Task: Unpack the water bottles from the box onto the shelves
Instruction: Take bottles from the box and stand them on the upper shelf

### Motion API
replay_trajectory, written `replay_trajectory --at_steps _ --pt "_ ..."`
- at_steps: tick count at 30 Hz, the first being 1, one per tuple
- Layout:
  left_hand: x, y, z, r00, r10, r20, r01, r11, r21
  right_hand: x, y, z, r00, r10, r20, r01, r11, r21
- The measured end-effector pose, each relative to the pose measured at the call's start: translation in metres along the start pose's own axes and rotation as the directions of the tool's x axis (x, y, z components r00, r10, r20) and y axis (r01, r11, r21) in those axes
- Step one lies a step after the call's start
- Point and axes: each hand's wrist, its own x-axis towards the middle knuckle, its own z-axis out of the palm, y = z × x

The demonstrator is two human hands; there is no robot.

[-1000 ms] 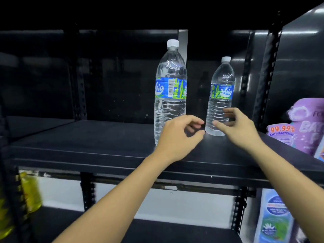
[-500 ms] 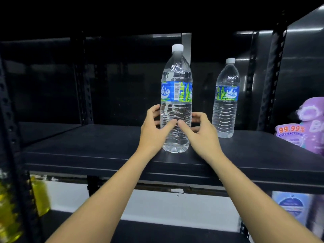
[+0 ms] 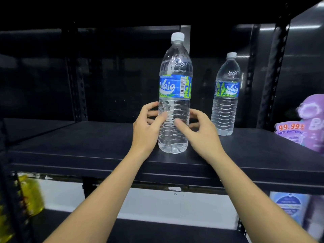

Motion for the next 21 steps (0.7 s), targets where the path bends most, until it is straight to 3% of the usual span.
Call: replay_trajectory --at_steps 3,8,15,21 --pt "0.002 -0.003 -0.001 1.0 0.001 0.009 -0.001 1.0 -0.002 0.0 0.002 0.001 0.999 -0.013 0.045 0.014 1.0 -0.011" --pt "0.003 -0.008 -0.001 0.998 -0.004 0.057 0.002 0.999 0.032 0.003 0.008 0.001 0.994 0.002 0.113 -0.016 0.992 0.122" --pt "0.001 -0.002 0.0 0.972 -0.155 0.177 0.173 0.981 -0.09 0.002 0.01 0.0 0.988 0.01 0.154 -0.026 0.994 0.101" --pt "0.001 0.001 0.002 0.953 -0.191 0.234 0.217 0.972 -0.089 0.004 0.013 -0.002 0.984 -0.025 0.178 0.001 0.991 0.132"
